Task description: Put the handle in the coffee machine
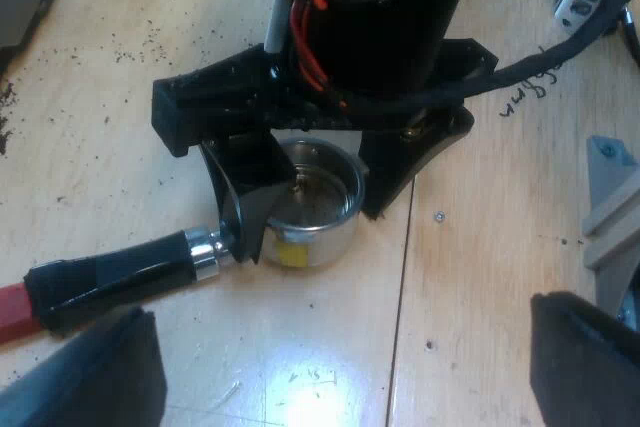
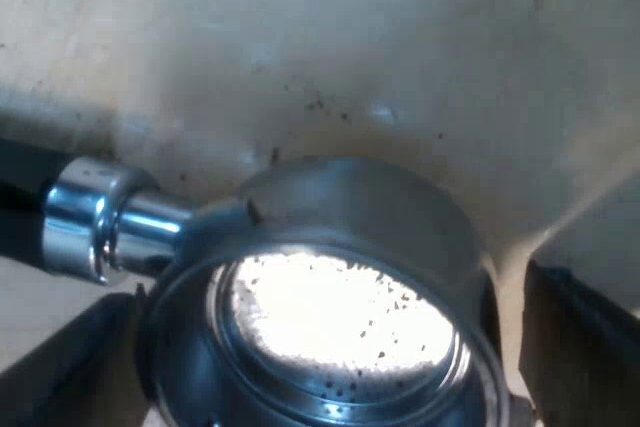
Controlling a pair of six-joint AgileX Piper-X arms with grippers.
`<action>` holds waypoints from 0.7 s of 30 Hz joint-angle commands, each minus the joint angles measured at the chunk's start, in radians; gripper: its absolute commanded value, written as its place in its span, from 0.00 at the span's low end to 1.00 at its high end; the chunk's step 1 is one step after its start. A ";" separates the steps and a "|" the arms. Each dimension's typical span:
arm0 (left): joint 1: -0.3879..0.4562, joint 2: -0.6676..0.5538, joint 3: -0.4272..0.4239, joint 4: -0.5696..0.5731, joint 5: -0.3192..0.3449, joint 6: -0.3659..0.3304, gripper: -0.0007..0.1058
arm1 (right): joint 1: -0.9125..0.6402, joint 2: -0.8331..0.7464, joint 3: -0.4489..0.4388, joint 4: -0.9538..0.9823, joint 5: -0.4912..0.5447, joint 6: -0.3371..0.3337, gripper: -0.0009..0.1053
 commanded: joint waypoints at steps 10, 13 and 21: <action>-0.003 -0.001 -0.008 -0.003 0.000 -0.009 0.73 | -0.003 0.017 -0.002 0.009 0.042 -0.005 0.73; -0.003 -0.001 -0.008 -0.003 0.000 -0.009 0.73 | -0.003 0.017 -0.002 0.009 0.044 -0.005 0.73; -0.003 -0.001 -0.008 -0.003 0.000 -0.009 0.73 | -0.003 0.017 -0.002 0.009 0.046 -0.005 0.44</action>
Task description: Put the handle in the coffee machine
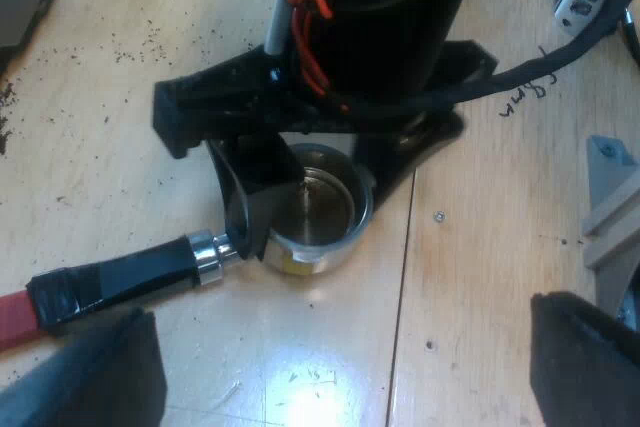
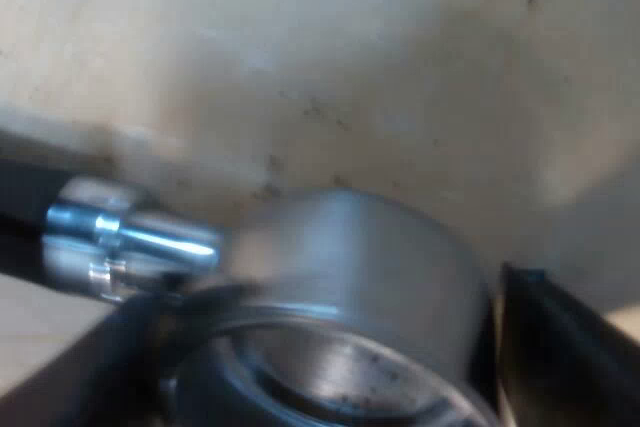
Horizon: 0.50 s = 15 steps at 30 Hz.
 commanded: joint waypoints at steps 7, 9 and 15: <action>-0.003 -0.001 -0.008 -0.003 0.000 -0.009 0.73 | -0.003 0.011 0.002 0.006 0.018 -0.027 0.06; -0.003 -0.001 -0.008 -0.003 0.000 -0.009 0.73 | -0.003 0.005 0.002 0.006 0.014 -0.044 0.01; -0.003 -0.001 -0.008 -0.003 0.000 -0.009 0.73 | -0.003 -0.047 0.002 0.061 0.018 -0.128 0.01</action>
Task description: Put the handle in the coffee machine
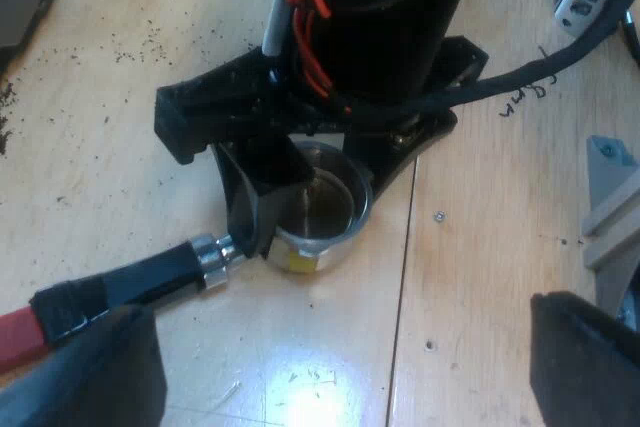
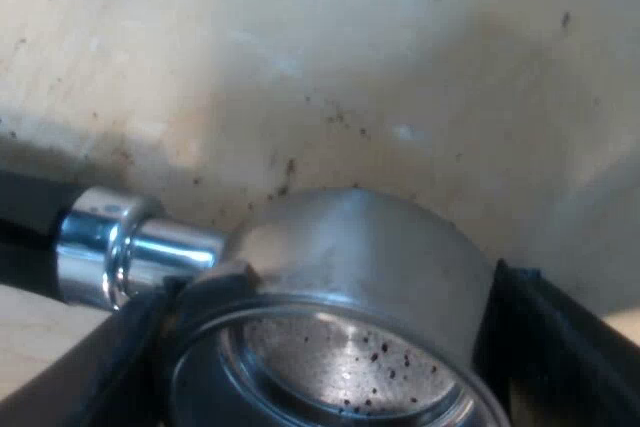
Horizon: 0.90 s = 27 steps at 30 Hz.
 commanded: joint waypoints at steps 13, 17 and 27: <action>-0.003 -0.001 -0.013 -0.003 0.000 -0.044 0.73 | -0.003 -0.285 0.002 0.366 0.035 -0.358 0.01; -0.003 -0.001 -0.051 -0.003 0.000 -0.048 0.73 | -0.006 -0.353 0.002 0.449 0.027 -0.450 0.01; -0.003 -0.001 -0.152 -0.003 0.000 0.000 0.73 | -0.162 -0.392 -0.088 0.564 -0.097 -0.860 0.01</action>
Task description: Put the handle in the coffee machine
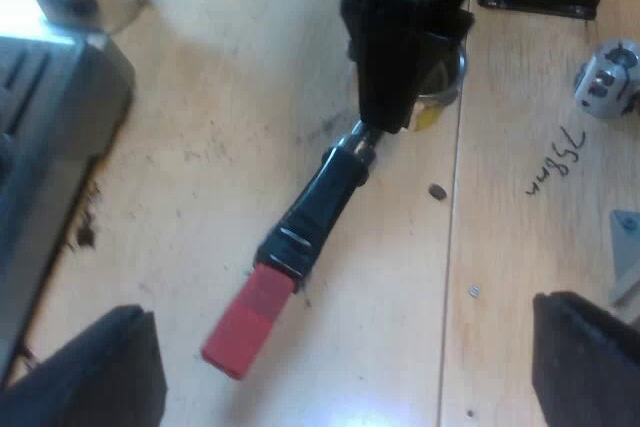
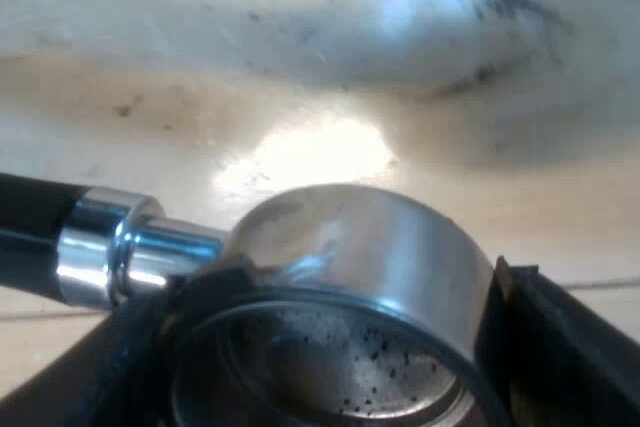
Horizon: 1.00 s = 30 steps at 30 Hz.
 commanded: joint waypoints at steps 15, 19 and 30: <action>-0.003 -0.001 -0.030 -0.049 -0.018 0.097 0.73 | -0.241 0.001 -0.225 0.102 -0.163 -0.636 0.01; -0.003 0.043 -0.030 -0.057 -0.025 0.129 0.73 | -0.241 0.029 -0.234 0.102 -0.219 -0.651 0.01; -0.045 0.162 -0.030 -0.055 -0.077 0.230 0.73 | -0.241 0.064 -0.270 0.064 -0.273 -0.588 0.01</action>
